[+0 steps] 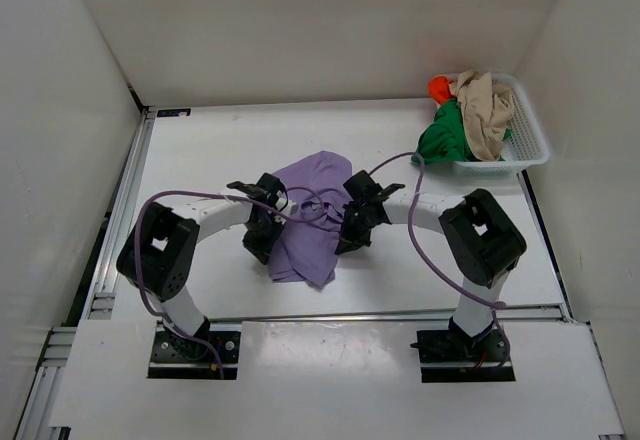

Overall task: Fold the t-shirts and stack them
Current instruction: Flatten out the tshirt

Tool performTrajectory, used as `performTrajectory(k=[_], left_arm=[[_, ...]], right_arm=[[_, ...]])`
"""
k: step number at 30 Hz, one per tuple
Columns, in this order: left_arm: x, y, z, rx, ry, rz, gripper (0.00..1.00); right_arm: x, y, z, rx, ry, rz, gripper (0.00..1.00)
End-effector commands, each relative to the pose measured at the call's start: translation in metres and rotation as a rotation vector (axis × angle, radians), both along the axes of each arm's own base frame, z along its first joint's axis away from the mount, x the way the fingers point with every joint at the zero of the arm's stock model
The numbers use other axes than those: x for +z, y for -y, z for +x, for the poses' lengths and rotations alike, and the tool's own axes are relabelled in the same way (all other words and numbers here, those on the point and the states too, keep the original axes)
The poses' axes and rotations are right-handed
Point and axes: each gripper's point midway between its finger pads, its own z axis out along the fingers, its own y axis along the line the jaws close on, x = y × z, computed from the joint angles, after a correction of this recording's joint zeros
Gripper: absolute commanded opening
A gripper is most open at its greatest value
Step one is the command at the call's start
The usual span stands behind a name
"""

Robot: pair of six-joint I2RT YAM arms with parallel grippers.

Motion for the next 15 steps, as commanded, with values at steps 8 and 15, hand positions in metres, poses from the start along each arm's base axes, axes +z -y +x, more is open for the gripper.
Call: performTrajectory(k=[8,15], left_arm=[[0.064,-0.125,0.063,0.413,0.34,0.141,0.1],[0.095,-0.083,0.062,0.305,0.291,0.042,0.33]], right_arm=[[0.041,0.12,0.035,-0.281,0.161,-0.056,0.0],[0.065,0.132,0.025,-0.203,0.209,-0.024,0.0]])
